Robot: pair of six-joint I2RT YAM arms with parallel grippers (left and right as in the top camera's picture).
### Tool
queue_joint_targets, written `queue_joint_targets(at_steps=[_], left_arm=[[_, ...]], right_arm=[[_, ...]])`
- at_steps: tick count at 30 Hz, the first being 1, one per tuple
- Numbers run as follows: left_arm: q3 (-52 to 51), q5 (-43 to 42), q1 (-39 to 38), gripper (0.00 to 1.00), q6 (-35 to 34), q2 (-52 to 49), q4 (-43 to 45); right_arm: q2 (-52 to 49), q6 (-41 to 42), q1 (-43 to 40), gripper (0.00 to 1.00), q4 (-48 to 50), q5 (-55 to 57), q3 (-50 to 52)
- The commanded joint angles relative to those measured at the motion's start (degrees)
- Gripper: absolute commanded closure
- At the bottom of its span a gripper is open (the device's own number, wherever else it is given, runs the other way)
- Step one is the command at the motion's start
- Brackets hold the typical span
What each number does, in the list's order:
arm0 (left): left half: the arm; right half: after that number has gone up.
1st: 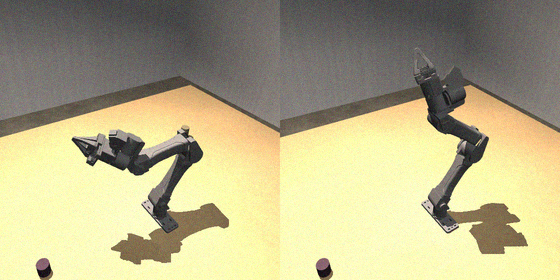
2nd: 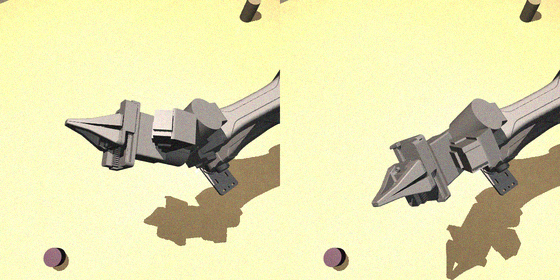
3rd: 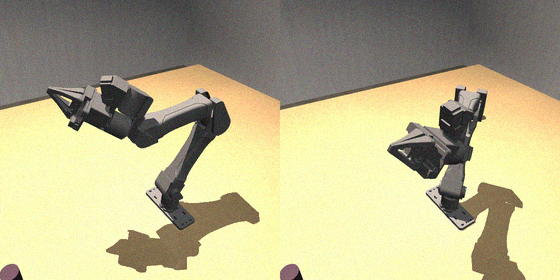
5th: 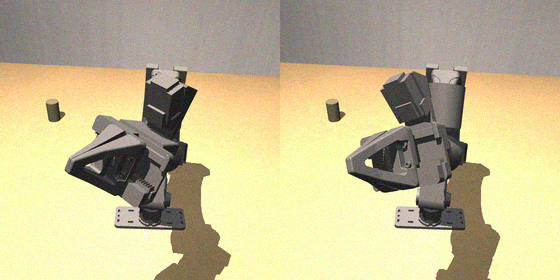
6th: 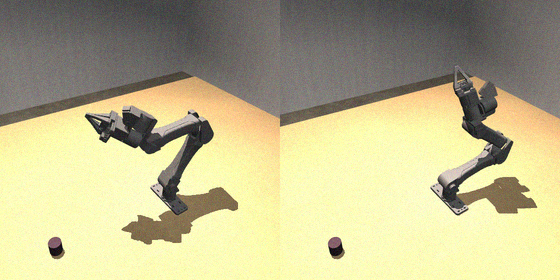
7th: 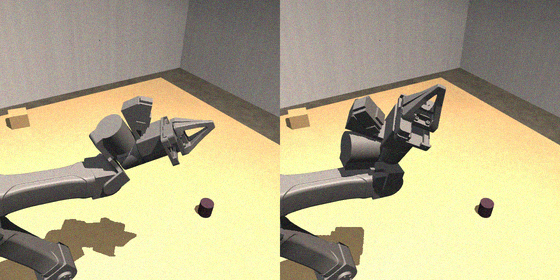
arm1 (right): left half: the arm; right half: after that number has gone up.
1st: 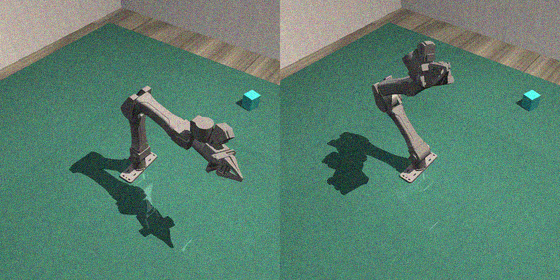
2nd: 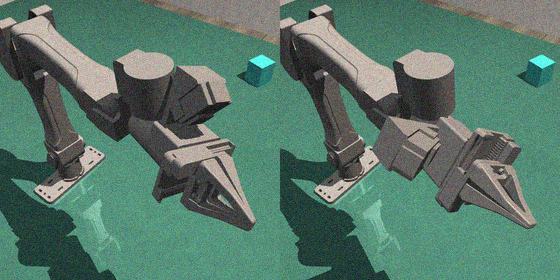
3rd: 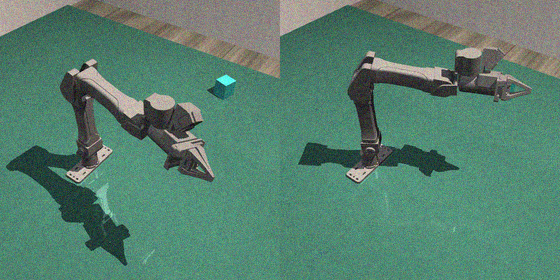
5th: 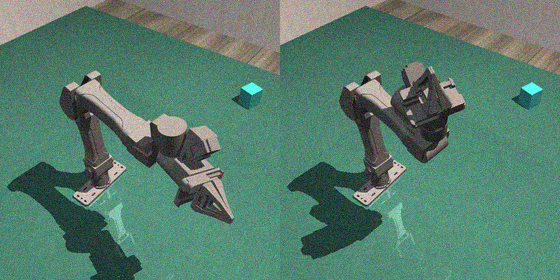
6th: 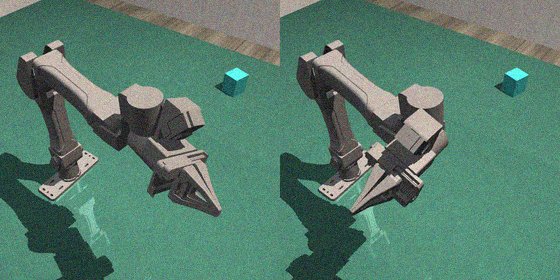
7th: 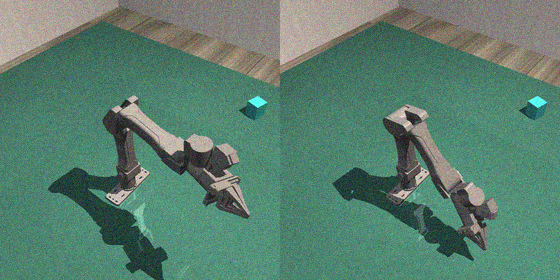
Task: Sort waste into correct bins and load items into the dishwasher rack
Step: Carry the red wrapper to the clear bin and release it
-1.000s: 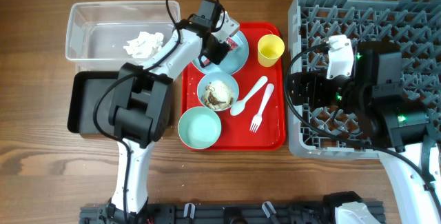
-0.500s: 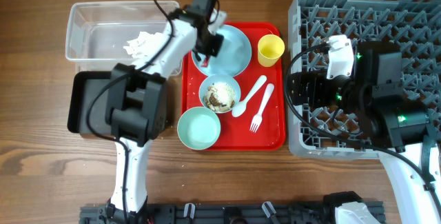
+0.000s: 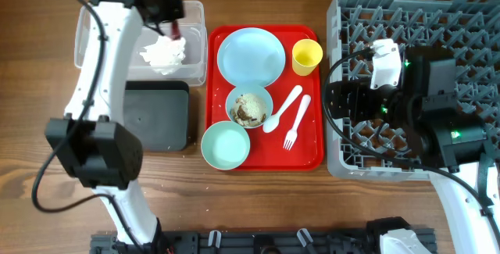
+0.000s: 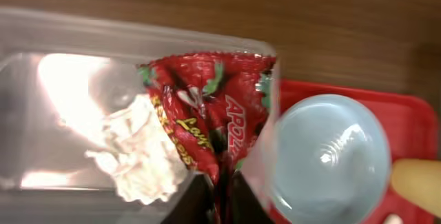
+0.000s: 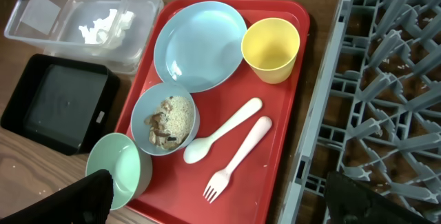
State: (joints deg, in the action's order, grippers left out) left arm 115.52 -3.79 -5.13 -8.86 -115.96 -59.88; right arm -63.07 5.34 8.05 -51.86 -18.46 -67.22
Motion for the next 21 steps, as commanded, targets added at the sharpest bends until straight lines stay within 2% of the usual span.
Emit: queue_joint_targets(at_steps=[1, 2, 6, 8, 11, 14, 21], left_arm=[[-2.25, 0.63, 2.16, 0.65, -2.12, -5.81, -0.46], [-2.45, 0.63, 2.32, 0.46, -2.10, -7.10, -0.87], [-2.45, 0.66, 2.25, 0.17, -2.05, -8.31, -1.44], [-2.25, 0.66, 2.25, 0.07, -2.01, -7.67, -1.42], [-1.79, 0.63, 2.25, 0.00, -1.88, -5.53, -2.10], [-1.42, -0.09, 1.99, 0.00, -1.86, -2.49, -3.74], [-1.42, -7.63, -1.27, 0.04, -1.88, 7.23, -11.37]], right_arm=[[-0.37, 0.81, 0.22, 0.00, 0.17, -0.90, -0.92], [-0.37, 0.81, 0.22, 0.00, 0.17, -0.90, -0.92], [-0.37, 0.79, 0.22, 0.00, 0.17, -0.87, -0.92], [-0.37, 0.83, 0.22, 0.00, 0.17, -0.87, -0.92], [-0.37, 0.81, 0.22, 0.00, 0.17, -0.90, -0.92], [-0.37, 0.83, 0.22, 0.00, 0.17, -0.90, -0.92], [-0.35, 0.85, 0.22, 0.00, 0.79, -0.87, -0.92]])
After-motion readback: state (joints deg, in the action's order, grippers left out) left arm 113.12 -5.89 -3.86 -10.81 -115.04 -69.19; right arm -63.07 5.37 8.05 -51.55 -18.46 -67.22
